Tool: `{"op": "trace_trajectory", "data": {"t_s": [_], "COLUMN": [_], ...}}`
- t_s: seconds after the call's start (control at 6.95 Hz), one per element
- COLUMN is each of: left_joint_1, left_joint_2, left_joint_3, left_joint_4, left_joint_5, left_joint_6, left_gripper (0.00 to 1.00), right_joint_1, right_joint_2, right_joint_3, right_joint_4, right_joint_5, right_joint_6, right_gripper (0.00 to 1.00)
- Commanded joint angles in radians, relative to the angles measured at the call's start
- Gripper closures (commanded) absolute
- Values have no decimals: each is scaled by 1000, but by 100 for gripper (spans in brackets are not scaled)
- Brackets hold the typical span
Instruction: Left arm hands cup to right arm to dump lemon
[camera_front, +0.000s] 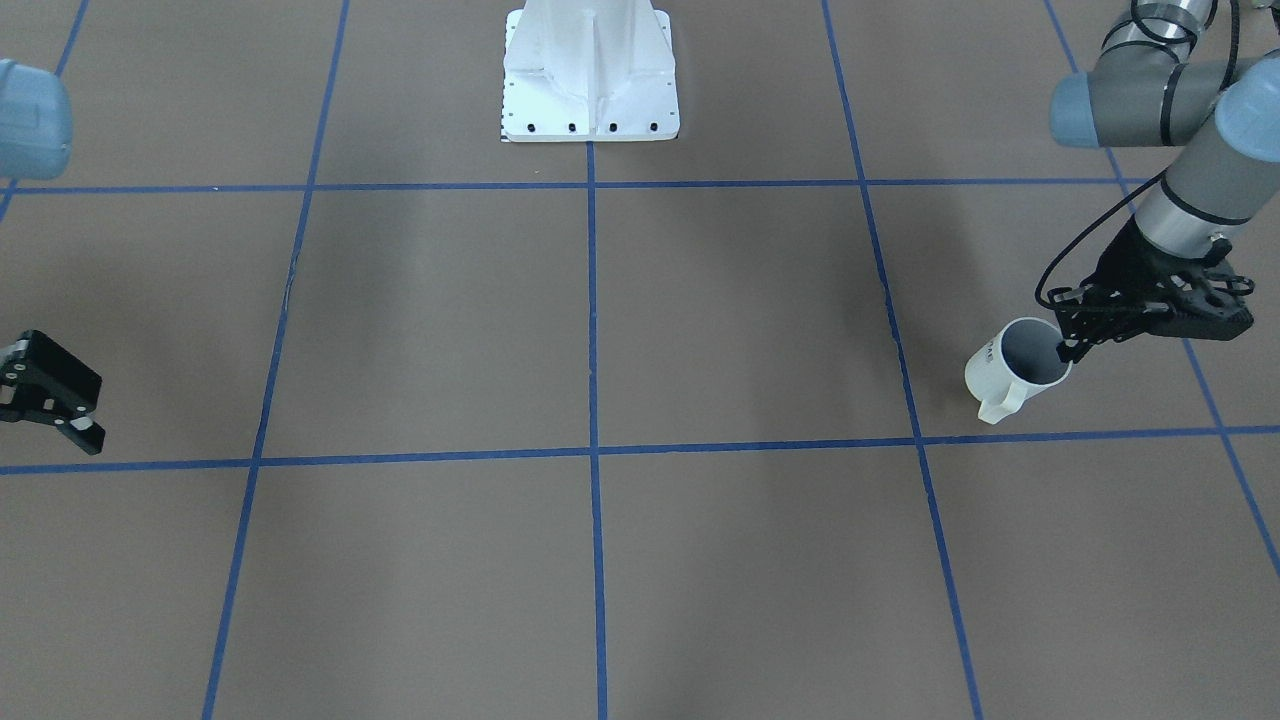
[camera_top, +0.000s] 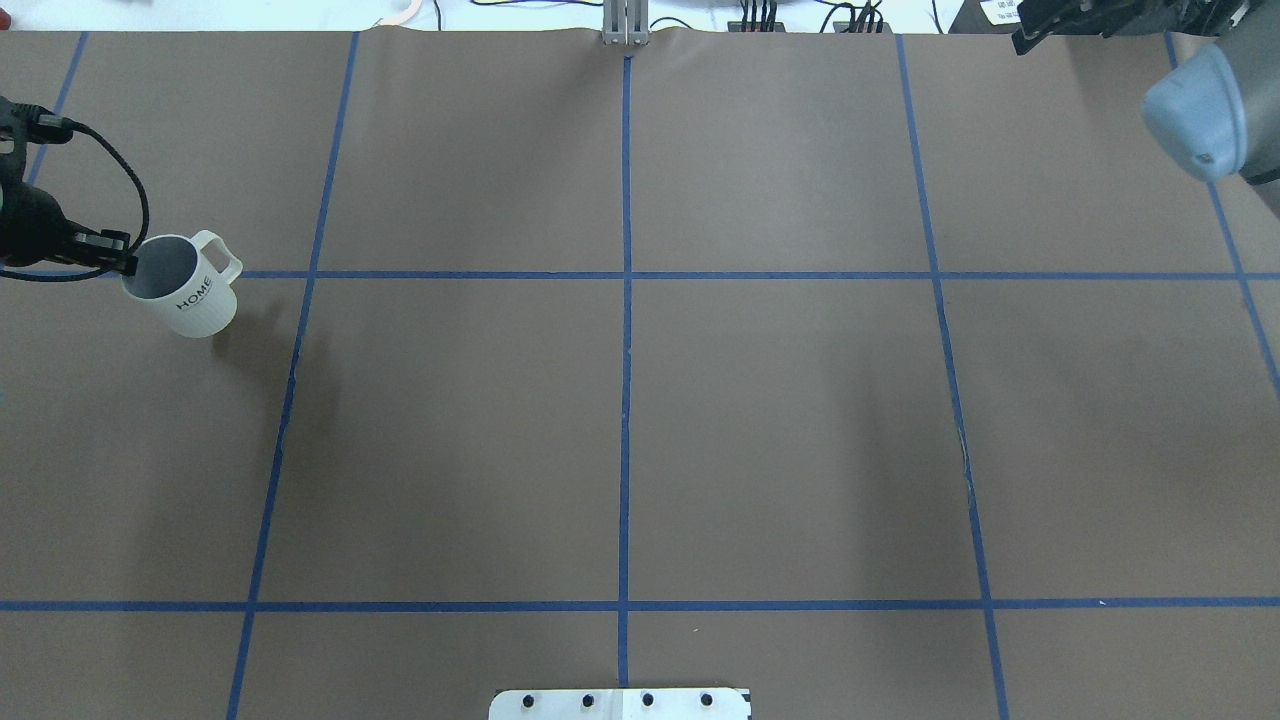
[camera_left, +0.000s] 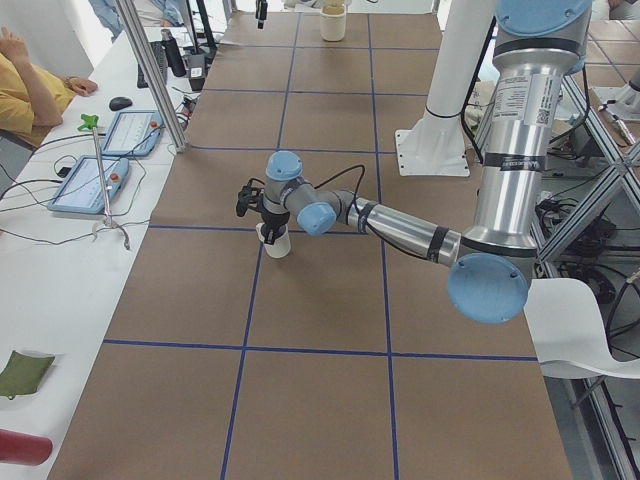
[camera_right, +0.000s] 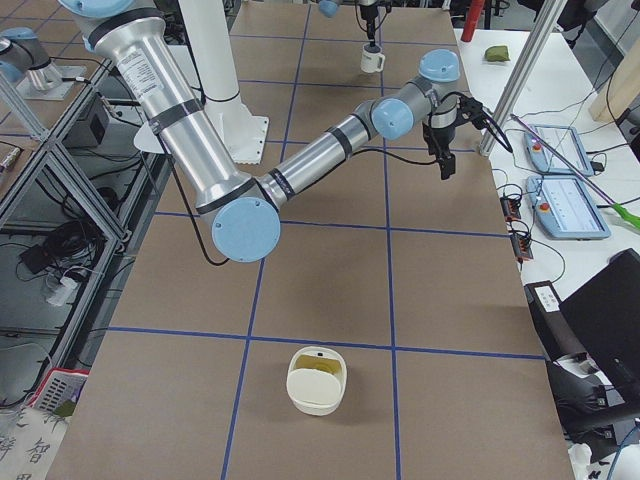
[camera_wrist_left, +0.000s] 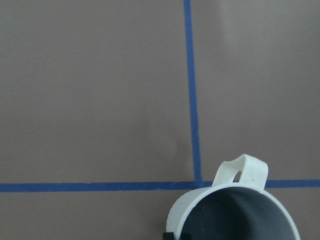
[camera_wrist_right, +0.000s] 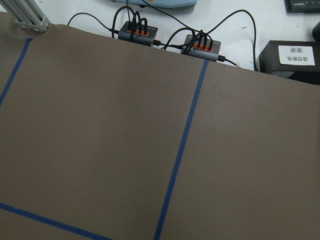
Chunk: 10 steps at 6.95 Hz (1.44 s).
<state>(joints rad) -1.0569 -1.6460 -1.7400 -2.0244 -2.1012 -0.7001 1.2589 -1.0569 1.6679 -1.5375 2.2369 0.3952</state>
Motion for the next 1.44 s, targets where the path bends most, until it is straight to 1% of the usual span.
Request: {"op": "trace_trajectory", "data": {"t_s": [0.0, 0.29, 0.43, 0.58, 0.72, 0.86, 1.01, 1.15, 1.29], "left_joint_1": [-31, -37, -35, -34, -34, -34, -37, -66, -107], "left_joint_2": [44, 63, 63, 63, 61, 61, 57, 54, 54], "left_joint_3": [11, 14, 23, 31, 36, 36, 30, 25, 30], "left_joint_4": [1, 0, -2, -2, -2, -2, 1, 13, 35], "left_joint_5": [-13, -14, -14, -14, -14, -13, -14, -14, -26], "left_joint_6": [97, 136, 136, 136, 136, 137, 139, 145, 207], "left_gripper": [100, 100, 93, 81, 43, 8, 0, 0, 0], "right_joint_1": [101, 169, 203, 212, 212, 211, 211, 211, 211], "right_joint_2": [-63, -64, -63, -90, -138, -161, -163, -164, -169], "right_joint_3": [-31, -75, -76, -76, -68, -77, -76, -80, -85], "right_joint_4": [-7, -108, -154, -158, -148, -148, -147, -148, -148], "right_joint_5": [76, 78, 102, 143, 139, 139, 133, 129, 127], "right_joint_6": [-73, -323, -366, -369, -375, -398, -404, -400, -401], "right_gripper": [0, 0, 0, 0, 0, 0, 0, 0, 0]}}
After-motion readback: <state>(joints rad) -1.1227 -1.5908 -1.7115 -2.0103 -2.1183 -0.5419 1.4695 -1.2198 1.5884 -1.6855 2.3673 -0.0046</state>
